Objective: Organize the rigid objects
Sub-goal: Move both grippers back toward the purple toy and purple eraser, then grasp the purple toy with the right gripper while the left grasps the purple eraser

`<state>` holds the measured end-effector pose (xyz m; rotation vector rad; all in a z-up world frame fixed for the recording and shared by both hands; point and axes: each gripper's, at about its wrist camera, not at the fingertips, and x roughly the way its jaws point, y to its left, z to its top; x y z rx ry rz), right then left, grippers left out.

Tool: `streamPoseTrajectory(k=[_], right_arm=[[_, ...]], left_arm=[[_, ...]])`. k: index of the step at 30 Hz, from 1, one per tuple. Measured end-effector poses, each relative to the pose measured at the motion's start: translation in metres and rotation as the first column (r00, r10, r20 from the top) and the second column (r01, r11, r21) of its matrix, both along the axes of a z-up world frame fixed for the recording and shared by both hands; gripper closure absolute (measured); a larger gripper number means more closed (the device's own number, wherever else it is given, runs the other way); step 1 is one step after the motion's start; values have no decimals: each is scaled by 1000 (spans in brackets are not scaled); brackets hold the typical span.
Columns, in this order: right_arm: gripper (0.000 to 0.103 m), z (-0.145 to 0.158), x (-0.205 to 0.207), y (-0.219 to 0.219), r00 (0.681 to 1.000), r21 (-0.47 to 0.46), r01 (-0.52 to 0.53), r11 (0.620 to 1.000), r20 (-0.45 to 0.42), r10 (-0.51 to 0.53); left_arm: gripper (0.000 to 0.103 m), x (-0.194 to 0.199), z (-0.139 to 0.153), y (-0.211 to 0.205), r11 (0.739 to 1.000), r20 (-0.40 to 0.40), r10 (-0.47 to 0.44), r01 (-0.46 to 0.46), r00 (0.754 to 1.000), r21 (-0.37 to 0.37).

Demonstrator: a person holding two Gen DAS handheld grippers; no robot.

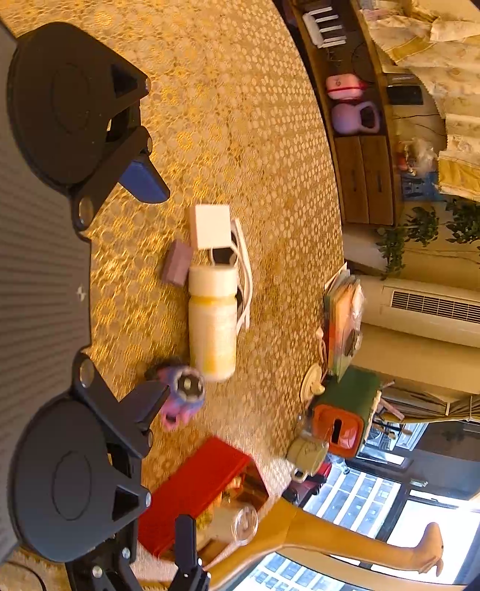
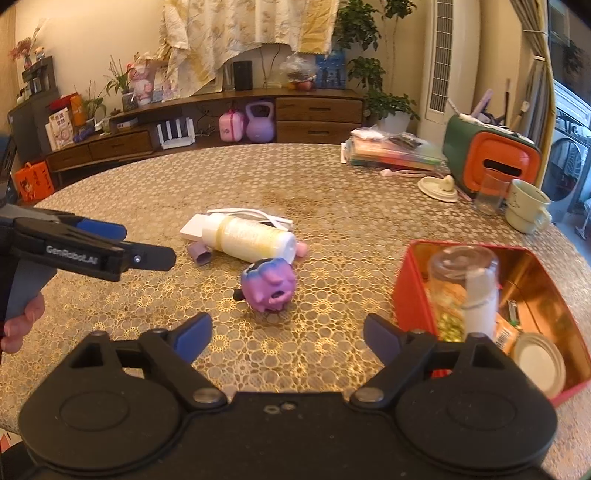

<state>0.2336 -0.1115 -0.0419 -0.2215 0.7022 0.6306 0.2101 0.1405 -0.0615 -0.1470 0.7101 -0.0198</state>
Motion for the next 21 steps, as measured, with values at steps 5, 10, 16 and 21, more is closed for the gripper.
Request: streamPoseTrajectory(k=[5,10,16,21], right_arm=[[23,-10,17,17,1000,-15,-14,1000,-10,14],[27,-22,30,34,999,-41,-45,998,-15,45],[32,-34,42,47,998,-69,-68,995,-23,66],[37,-41,51,51,997,-63,-60,996,-40,58]], left_arm=[[0,16,-20,8,1000,-21,21,-21,1000,15],[0,27,-30,12,1000,5,19,-19,1000,18],[1,36,-38,6,998,26,-29,27,999,65],[25,45,-45,7,997,12,-41,40,999,61]])
